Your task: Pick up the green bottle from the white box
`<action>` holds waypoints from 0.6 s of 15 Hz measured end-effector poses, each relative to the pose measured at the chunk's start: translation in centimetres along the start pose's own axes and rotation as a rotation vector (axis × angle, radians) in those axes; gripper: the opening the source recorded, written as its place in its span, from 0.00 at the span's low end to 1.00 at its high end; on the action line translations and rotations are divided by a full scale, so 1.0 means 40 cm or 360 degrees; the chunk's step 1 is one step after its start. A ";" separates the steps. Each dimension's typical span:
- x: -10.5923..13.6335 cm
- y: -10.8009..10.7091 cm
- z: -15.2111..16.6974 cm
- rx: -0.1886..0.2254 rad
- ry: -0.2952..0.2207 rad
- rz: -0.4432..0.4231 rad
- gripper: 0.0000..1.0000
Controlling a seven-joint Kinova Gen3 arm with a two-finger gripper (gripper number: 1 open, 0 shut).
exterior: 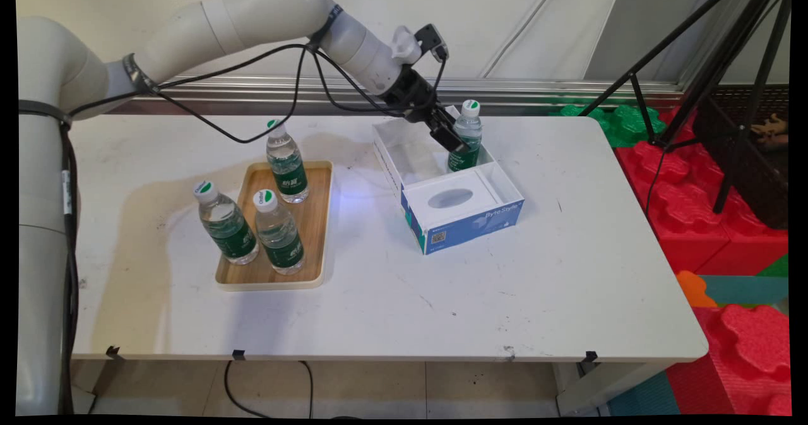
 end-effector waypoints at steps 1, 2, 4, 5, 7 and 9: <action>0.001 0.000 0.012 0.0000 -0.0001 -0.0002 1.00; 0.001 -0.001 0.018 -0.0001 -0.0001 -0.0003 1.00; 0.003 -0.001 0.036 -0.0002 0.0003 -0.0008 1.00; 0.004 -0.001 0.043 -0.0002 0.0005 -0.0011 1.00; 0.004 -0.001 0.054 -0.0002 0.0007 -0.0014 1.00; 0.004 -0.001 0.061 0.0000 0.0009 -0.0018 0.00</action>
